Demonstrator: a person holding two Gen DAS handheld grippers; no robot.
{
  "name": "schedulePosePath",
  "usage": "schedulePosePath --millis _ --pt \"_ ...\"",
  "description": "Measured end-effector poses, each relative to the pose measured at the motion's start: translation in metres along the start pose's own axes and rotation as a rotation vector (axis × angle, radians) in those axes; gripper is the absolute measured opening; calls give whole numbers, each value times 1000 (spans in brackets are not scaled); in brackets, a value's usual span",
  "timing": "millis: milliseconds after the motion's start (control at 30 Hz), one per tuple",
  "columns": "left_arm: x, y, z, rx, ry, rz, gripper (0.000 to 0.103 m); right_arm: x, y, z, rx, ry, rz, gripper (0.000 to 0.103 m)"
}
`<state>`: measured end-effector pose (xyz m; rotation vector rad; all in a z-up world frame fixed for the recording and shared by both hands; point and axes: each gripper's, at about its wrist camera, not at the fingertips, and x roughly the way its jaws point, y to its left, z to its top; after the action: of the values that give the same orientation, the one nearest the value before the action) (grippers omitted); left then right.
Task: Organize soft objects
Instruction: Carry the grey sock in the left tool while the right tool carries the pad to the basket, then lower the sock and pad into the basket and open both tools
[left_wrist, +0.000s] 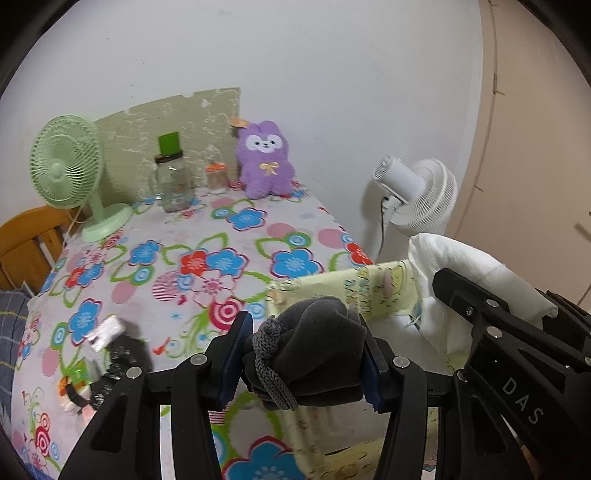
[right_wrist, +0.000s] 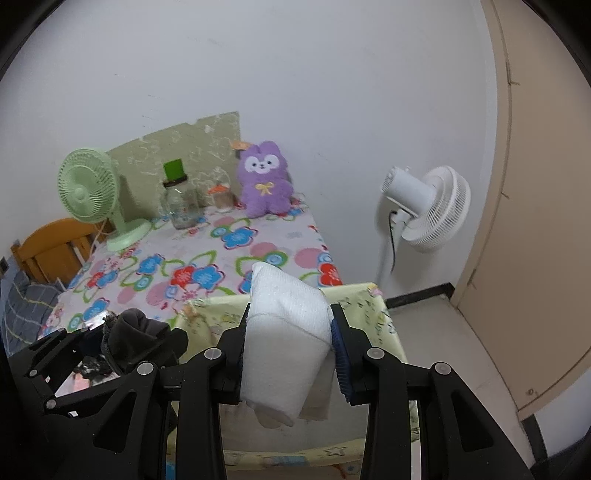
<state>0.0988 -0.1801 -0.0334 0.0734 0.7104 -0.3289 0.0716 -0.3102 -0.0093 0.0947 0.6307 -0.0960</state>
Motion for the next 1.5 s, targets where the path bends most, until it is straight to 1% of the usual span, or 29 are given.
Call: schedulePosePath --millis 167,233,267,300,333,400,467,500,533,567,667,767,833,1033,1167,1200,1233,1333,1367,1467,1500 --pt "14 -10 -2 22 23 -18 55 10 -10 -4 15 25 -17 40" --pt "17 -15 -3 43 19 -15 56 15 -12 -5 19 36 -19 40" --pt "20 -16 -3 51 24 -15 62 17 -13 -6 21 40 -18 40" --pt "23 -18 -4 57 33 -26 70 19 -13 -7 21 44 -19 41" --pt "26 -20 -5 60 39 -36 73 22 -13 -8 21 50 -18 42" --pt "27 -23 -6 78 30 -32 80 25 -13 -9 19 58 -16 44" --pt "28 -26 -8 93 26 -28 83 28 -13 -11 16 66 -14 50" --pt "28 -28 -9 100 25 -24 83 30 -12 -12 14 70 -16 52" --pt "28 -28 -9 104 24 -21 83 31 -11 -12 13 73 -16 57" --pt "28 -29 -10 108 25 -17 83 31 -11 -13 13 74 -15 60" --pt "29 -28 -10 120 29 14 83 34 -10 -14 15 82 -14 64" --pt "37 -18 -13 88 83 21 83 38 -6 -17 8 95 -15 64" --pt "41 -10 -16 69 105 37 83 41 -3 -20 2 106 -10 64" --pt "41 1 -23 65 116 47 82 48 6 -27 14 138 18 64" --pt "44 5 -28 69 139 38 69 51 14 -30 7 150 18 64" --pt "46 6 -30 67 150 33 63 52 17 -31 4 154 20 64" --pt "46 7 -31 64 155 29 60 52 19 -32 2 157 22 64" --pt "47 10 -33 57 165 12 44 52 23 -34 3 162 27 64" --pt "47 11 -34 56 165 8 36 52 24 -34 3 163 27 64" --pt "44 11 -36 61 165 -14 20 52 28 -35 -2 165 29 64" --pt "44 11 -37 64 162 -5 19 52 30 -35 -5 165 29 65"
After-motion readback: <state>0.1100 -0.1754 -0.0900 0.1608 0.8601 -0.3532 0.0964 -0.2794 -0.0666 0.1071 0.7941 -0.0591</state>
